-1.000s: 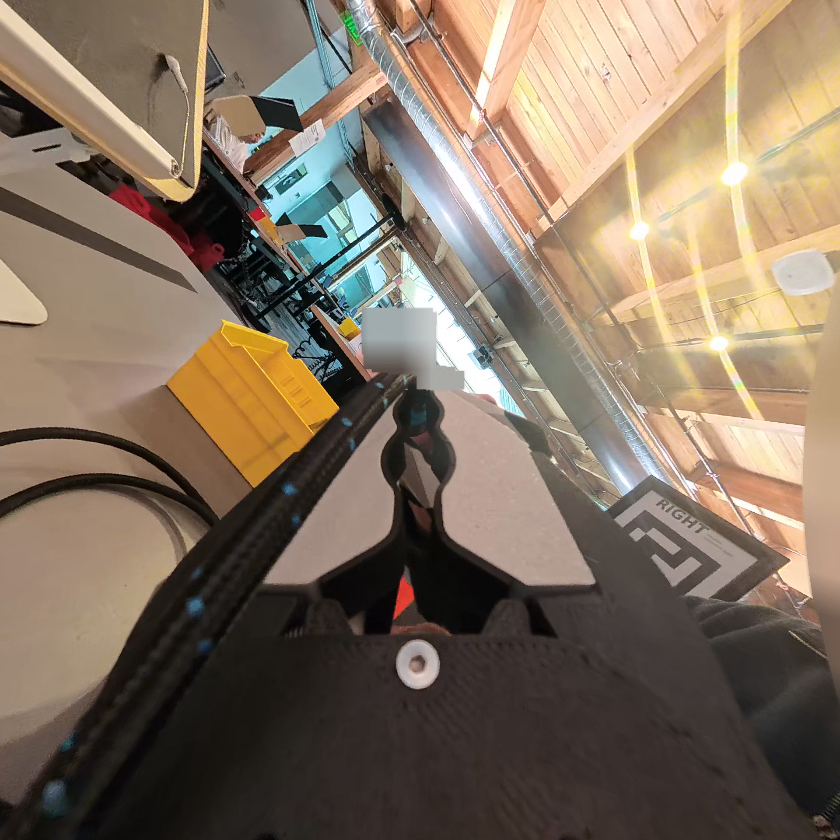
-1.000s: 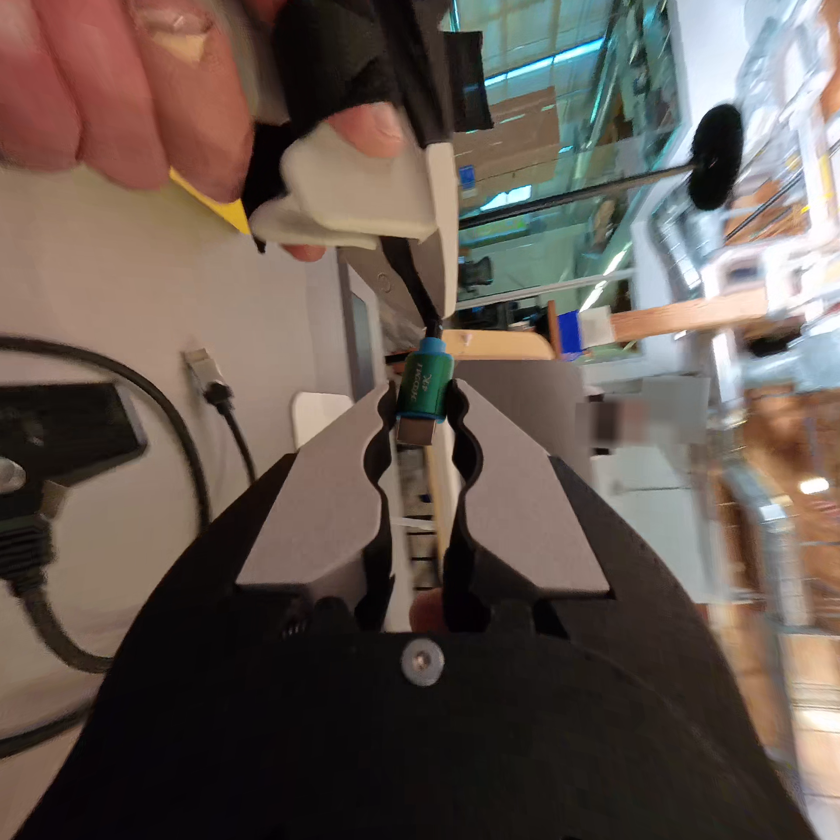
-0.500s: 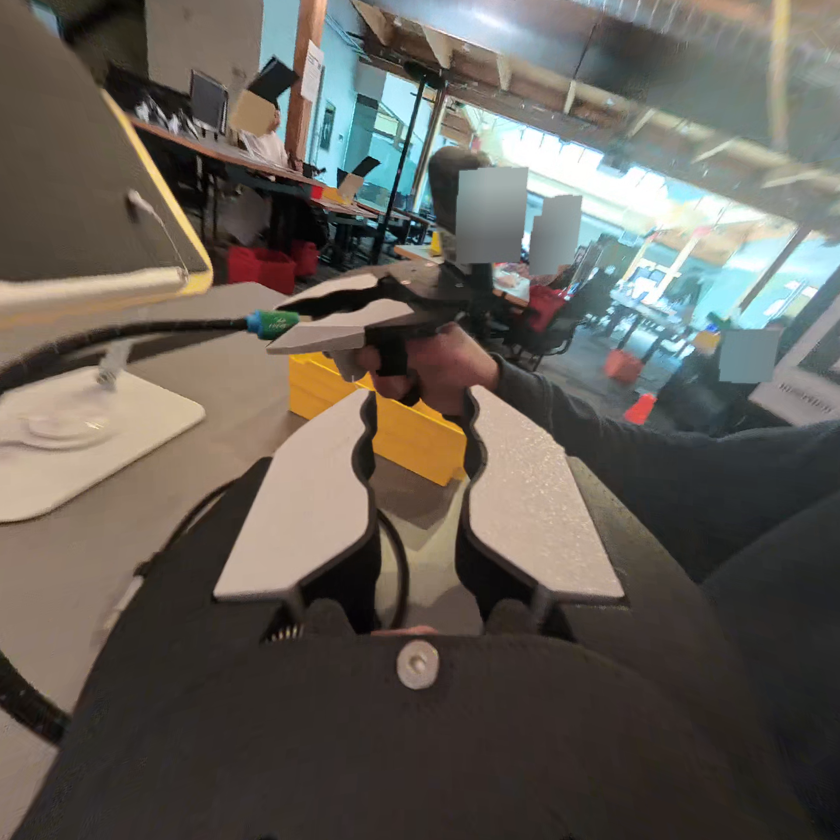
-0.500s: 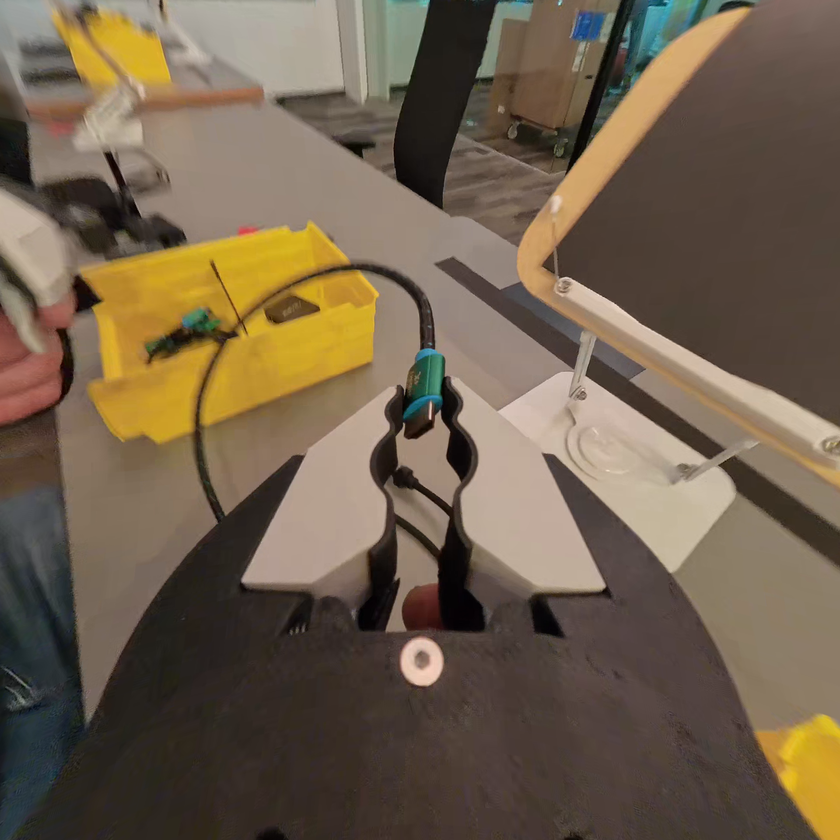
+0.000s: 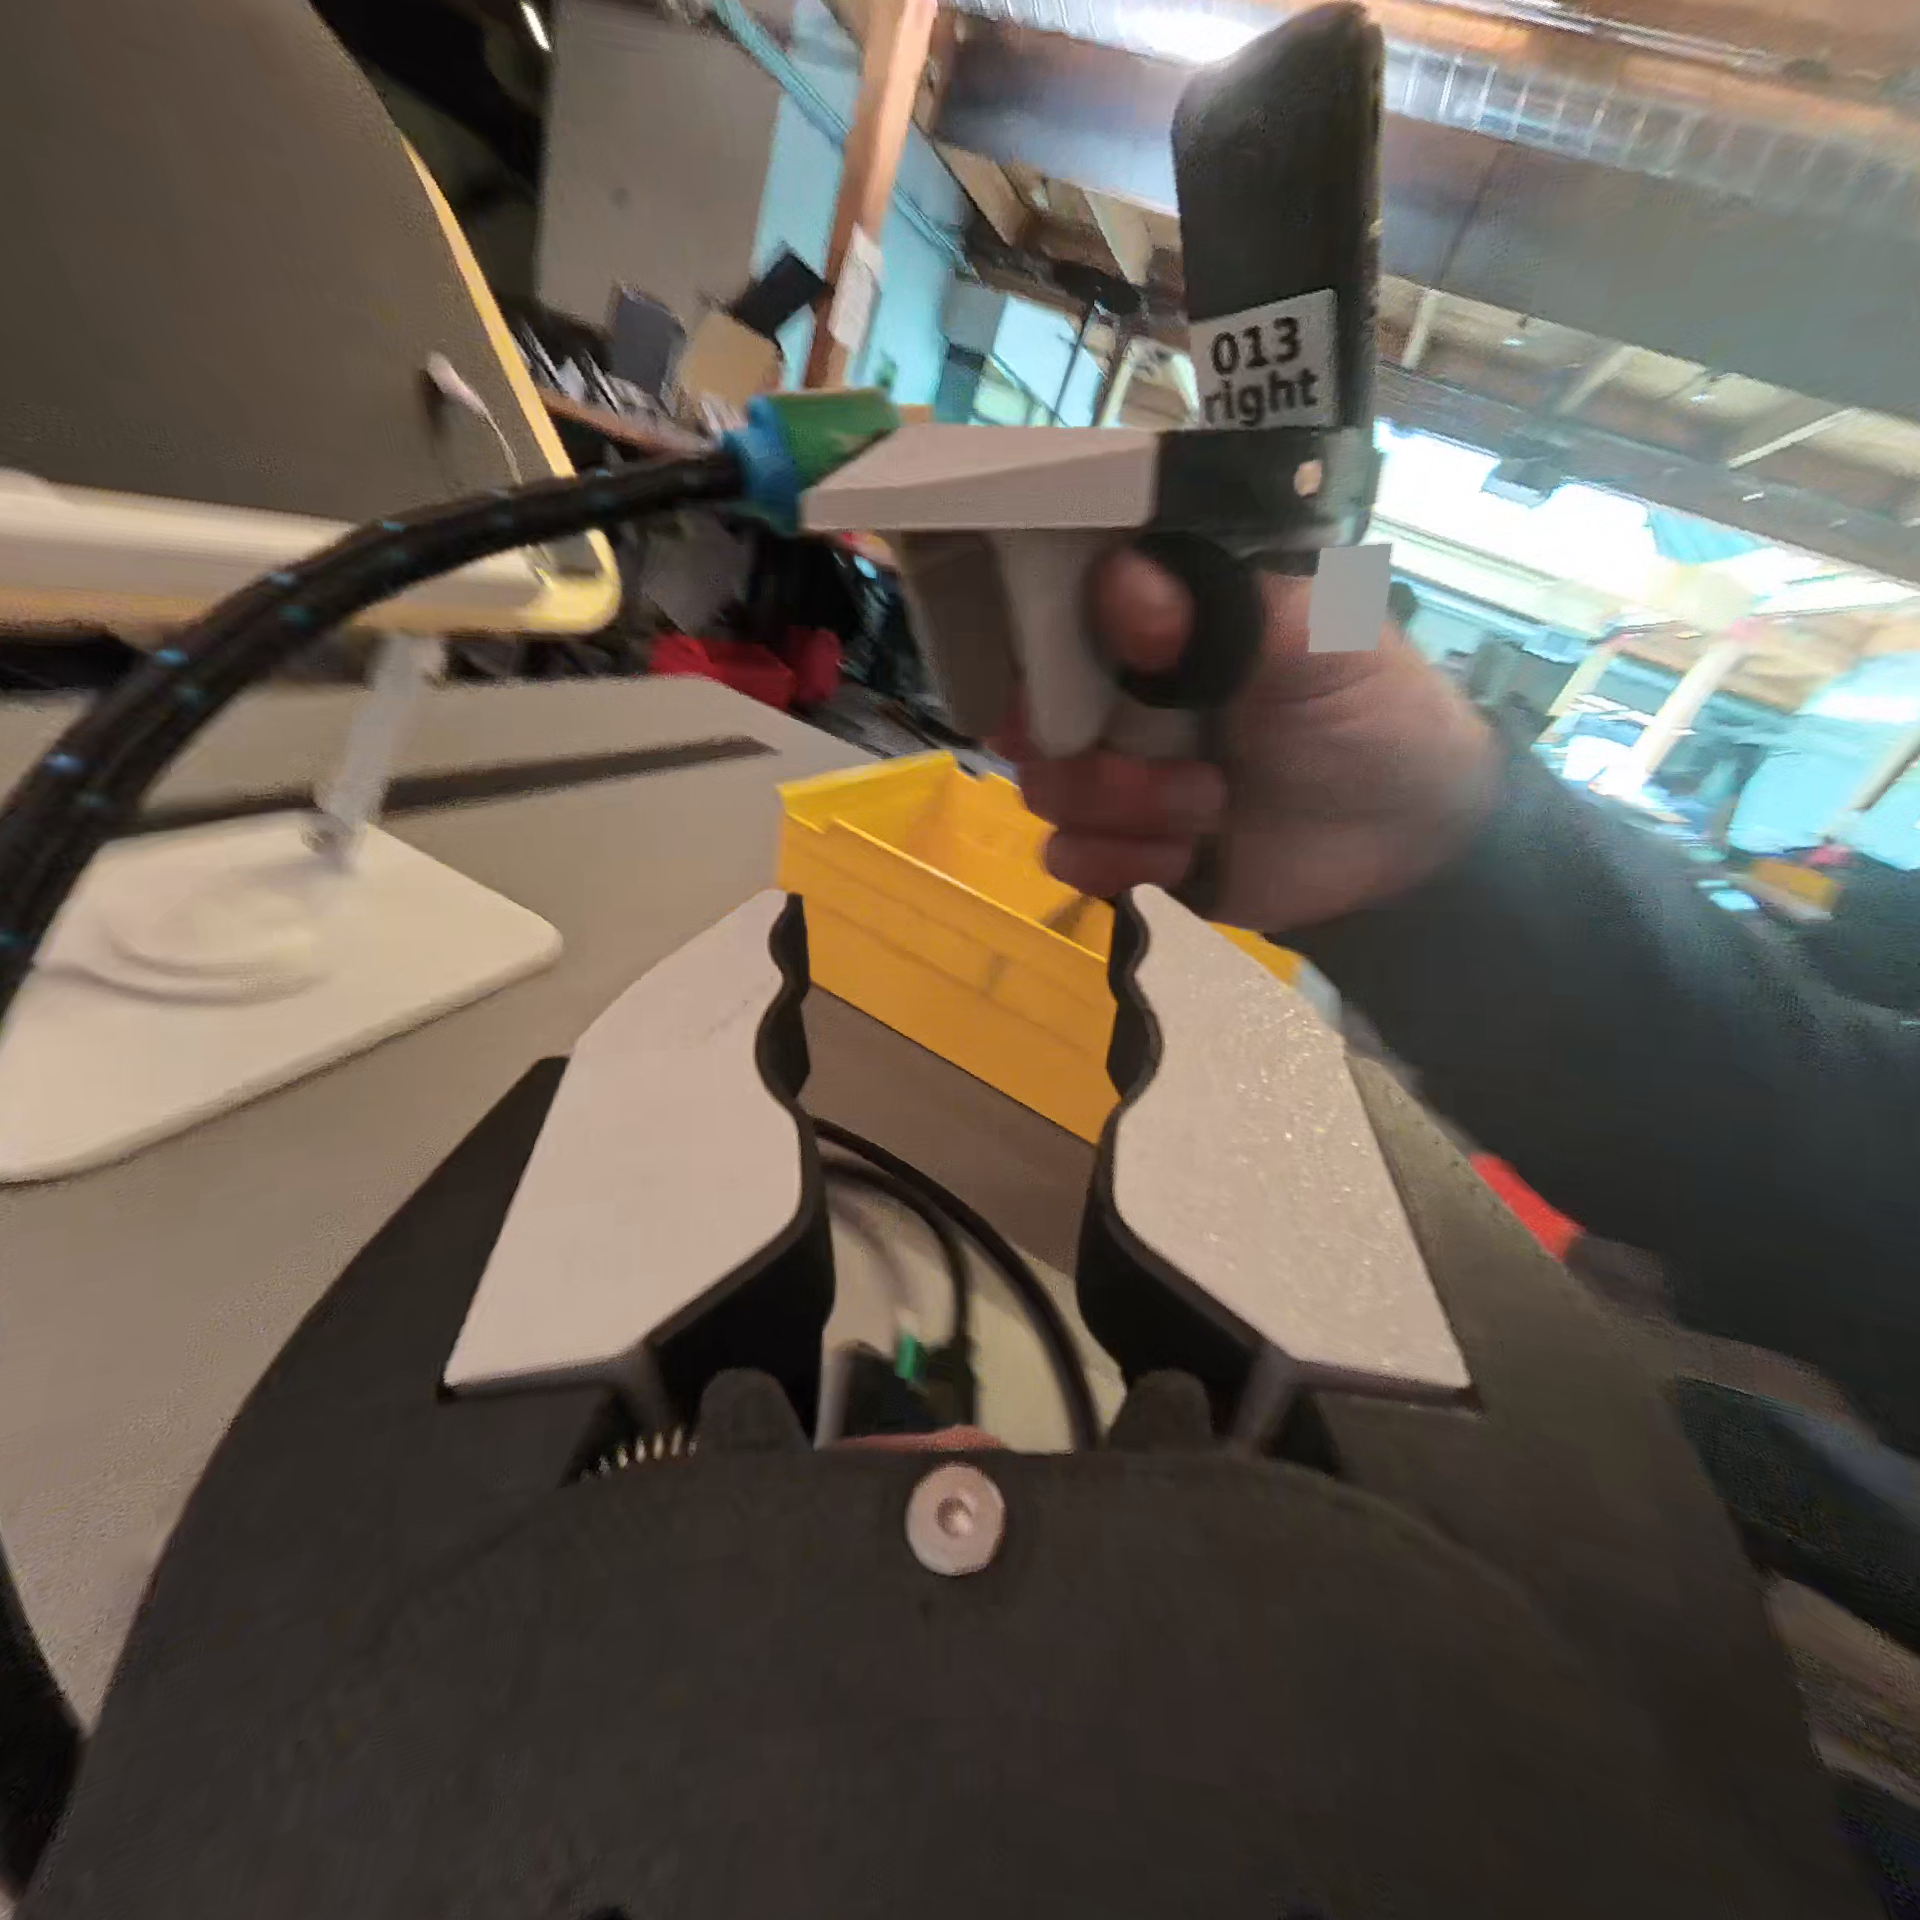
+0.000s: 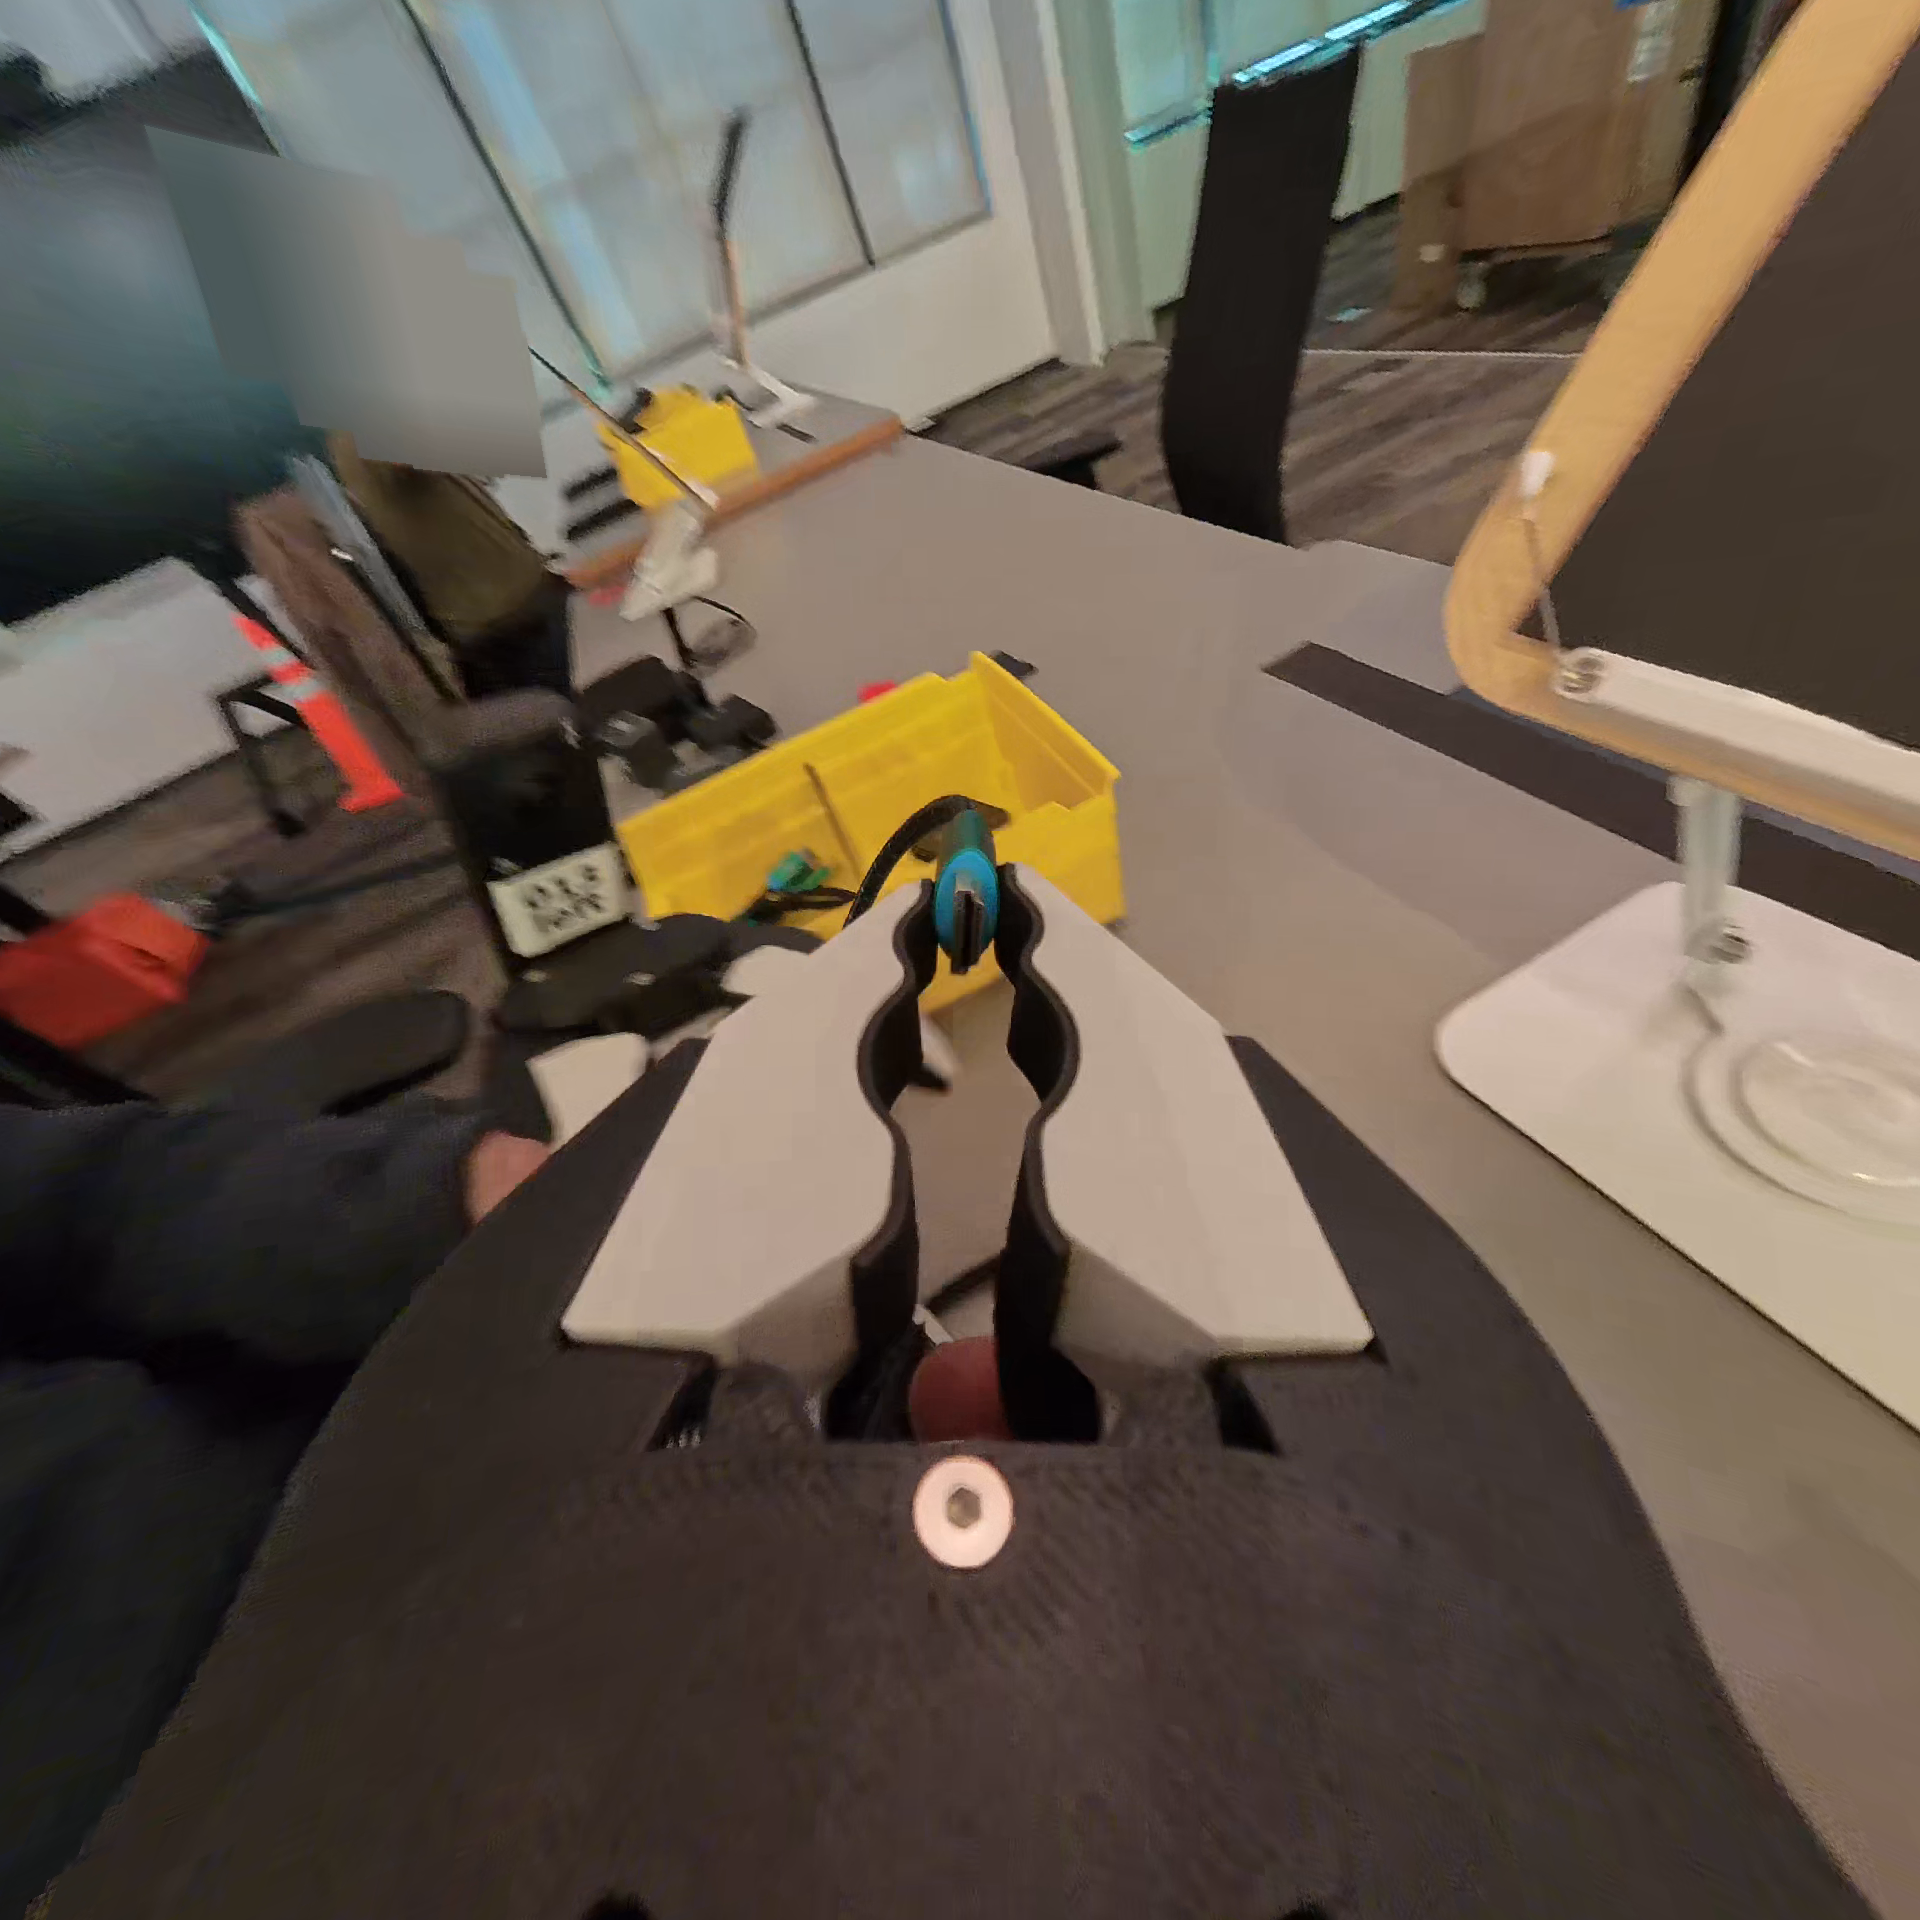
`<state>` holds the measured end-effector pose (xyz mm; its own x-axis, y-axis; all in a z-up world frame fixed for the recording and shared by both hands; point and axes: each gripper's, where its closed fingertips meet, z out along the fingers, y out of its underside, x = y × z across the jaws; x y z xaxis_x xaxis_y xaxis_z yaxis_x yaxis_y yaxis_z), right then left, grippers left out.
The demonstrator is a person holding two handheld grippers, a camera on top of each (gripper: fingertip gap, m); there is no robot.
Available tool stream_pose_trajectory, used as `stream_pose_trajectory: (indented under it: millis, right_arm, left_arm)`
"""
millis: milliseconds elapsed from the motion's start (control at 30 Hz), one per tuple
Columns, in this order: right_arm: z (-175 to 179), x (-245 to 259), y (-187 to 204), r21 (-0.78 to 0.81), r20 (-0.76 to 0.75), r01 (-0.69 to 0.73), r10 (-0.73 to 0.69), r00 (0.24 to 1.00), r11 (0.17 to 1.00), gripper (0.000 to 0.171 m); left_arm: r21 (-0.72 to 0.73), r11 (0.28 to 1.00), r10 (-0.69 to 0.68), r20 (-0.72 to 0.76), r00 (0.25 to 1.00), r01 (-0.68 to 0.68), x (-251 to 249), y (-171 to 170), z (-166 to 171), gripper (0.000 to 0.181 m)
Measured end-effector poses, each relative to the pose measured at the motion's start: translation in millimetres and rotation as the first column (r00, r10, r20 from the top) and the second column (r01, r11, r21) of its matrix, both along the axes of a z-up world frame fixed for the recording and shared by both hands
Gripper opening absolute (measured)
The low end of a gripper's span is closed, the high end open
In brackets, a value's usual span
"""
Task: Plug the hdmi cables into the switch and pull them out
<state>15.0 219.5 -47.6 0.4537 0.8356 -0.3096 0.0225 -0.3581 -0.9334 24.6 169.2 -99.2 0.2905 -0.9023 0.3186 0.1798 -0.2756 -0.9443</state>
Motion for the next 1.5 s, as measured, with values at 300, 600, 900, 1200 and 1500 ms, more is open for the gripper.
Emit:
stream_pose_trajectory:
  millis: [300, 600, 900, 1200, 1500]
  right_arm:
    - [43, -33, 1, -0.045, -0.136, -0.088, 0.081, 0.987, 0.995, 0.007]
    - [83, -81, 58, -0.059, -0.211, -0.079, 0.065, 0.975, 0.995, 0.008]
    - [70, -51, 9, -0.139, -0.442, -0.217, 0.136, 0.887, 0.966, 0.007]
    - [20, -28, -53, -0.214, -0.454, -0.376, 0.249, 0.856, 0.902, 0.009]
    - [14, 0, -32, 0.155, -0.227, 0.020, 0.016, 0.974, 0.988, 0.043]
  left_arm:
    - [-0.016, 0.983, 0.166, 0.494, 0.854, -0.182, -11, 60, 77, 0.093]
    - [-0.009, 0.937, 0.265, 0.671, 0.693, -0.350, -73, 122, 121, 0.082]
    - [0.468, 0.865, -0.058, 0.455, 0.889, -0.183, -80, 71, 153, 0.064]
    - [0.633, 0.766, -0.240, 0.120, 0.963, 0.112, -42, 14, 121, 0.030]
    - [0.274, 0.960, -0.110, 0.165, 0.980, 0.061, -19, 18, 119, 0.005]
